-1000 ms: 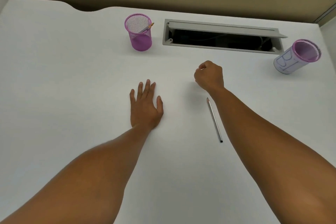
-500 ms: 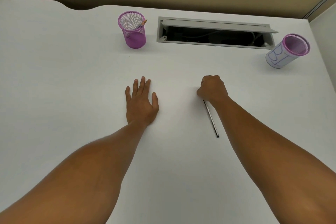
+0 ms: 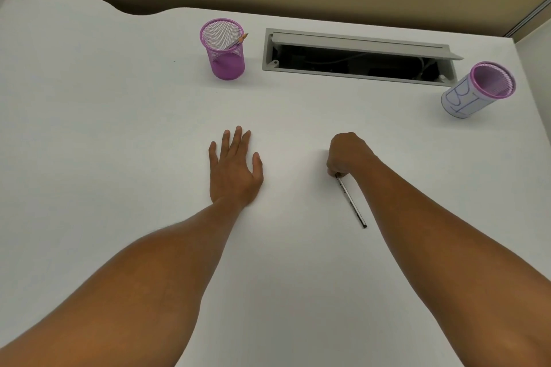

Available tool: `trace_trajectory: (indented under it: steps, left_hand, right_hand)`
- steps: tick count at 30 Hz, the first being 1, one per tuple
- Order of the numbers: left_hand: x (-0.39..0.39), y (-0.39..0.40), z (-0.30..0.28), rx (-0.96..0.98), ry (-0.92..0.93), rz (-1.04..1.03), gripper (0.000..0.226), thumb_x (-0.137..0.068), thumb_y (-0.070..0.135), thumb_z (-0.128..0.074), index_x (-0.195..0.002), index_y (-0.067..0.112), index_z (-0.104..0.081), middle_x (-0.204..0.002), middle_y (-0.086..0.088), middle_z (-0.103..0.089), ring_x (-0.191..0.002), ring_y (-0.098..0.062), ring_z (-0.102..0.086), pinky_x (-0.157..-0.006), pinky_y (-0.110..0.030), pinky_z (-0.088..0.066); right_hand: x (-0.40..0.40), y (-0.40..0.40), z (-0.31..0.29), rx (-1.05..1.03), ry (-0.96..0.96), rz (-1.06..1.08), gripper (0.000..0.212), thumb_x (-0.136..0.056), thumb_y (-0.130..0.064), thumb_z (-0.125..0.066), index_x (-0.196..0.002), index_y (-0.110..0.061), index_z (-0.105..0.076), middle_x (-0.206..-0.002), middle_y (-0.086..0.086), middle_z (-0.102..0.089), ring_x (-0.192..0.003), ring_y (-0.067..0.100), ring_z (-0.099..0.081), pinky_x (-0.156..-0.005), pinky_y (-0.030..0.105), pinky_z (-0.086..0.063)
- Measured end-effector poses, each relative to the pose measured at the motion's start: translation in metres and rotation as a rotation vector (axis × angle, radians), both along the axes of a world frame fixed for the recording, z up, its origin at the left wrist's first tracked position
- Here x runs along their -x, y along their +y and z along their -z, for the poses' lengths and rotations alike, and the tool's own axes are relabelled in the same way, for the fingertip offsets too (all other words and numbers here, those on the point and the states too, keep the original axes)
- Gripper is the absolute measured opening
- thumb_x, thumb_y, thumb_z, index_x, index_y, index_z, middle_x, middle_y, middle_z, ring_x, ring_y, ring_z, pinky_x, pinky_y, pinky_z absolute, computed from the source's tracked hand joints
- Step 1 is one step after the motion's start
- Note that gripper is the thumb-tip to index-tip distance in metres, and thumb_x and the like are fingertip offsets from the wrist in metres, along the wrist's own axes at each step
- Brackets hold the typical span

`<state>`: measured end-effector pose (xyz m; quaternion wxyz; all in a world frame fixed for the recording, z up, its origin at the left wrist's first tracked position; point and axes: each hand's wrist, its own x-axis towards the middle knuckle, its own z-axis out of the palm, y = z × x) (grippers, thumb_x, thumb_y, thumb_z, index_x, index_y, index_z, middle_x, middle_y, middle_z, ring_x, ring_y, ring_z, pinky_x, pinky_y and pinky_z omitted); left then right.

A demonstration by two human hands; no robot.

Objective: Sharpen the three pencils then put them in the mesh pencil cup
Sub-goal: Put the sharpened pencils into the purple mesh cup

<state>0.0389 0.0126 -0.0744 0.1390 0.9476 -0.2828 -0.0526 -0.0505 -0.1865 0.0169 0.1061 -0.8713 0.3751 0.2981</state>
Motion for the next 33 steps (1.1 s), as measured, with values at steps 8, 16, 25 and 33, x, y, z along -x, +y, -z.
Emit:
trace_trajectory:
  steps: [8, 16, 25, 33]
  left_hand:
    - [0.000, 0.000, 0.000, 0.010, -0.006, -0.004, 0.058, -0.097, 0.043, -0.024, -0.153, 0.027, -0.024, -0.161, 0.010, -0.014, -0.149, -0.010, -0.003, -0.121, -0.042, -0.001]
    - [0.001, -0.001, -0.001, 0.001, -0.026, -0.003, 0.058, -0.097, 0.044, -0.025, -0.152, 0.028, -0.025, -0.161, 0.009, -0.016, -0.149, -0.011, -0.005, -0.121, -0.043, -0.003]
    - [0.000, -0.001, -0.003, -0.001, -0.004, -0.007, 0.058, -0.096, 0.044, -0.024, -0.152, 0.029, -0.023, -0.161, 0.010, -0.013, -0.149, -0.010, -0.003, -0.120, -0.043, -0.004]
    - [0.000, -0.001, -0.004, 0.015, 0.003, -0.006, 0.058, -0.096, 0.044, -0.026, -0.153, 0.028, -0.023, -0.161, 0.010, -0.014, -0.149, -0.010, -0.004, -0.120, -0.043, -0.005]
  right_hand:
    - [-0.029, -0.001, -0.018, -0.014, -0.176, -0.027, 0.007, -0.072, -0.002, -0.051, -0.070, -0.007, -0.056, -0.075, 0.007, -0.057, -0.060, 0.021, -0.054, -0.049, 0.022, -0.038]
    - [-0.085, 0.009, -0.064, -0.023, -0.686, 0.046, 0.022, -0.078, -0.005, -0.059, -0.099, -0.008, -0.065, -0.101, 0.007, -0.062, -0.083, 0.023, -0.059, -0.064, 0.028, -0.047]
    - [-0.128, 0.024, -0.083, -0.054, -1.255, 0.206, 0.011, -0.085, -0.018, -0.063, -0.090, -0.011, -0.068, -0.084, 0.000, -0.067, -0.078, 0.013, -0.062, -0.067, 0.025, -0.054]
    - [-0.155, 0.025, -0.080, -0.283, -1.514, 0.380, 0.006, -0.080, -0.017, -0.065, -0.074, -0.017, -0.063, -0.067, -0.001, -0.068, -0.066, 0.017, -0.068, -0.065, 0.036, -0.058]
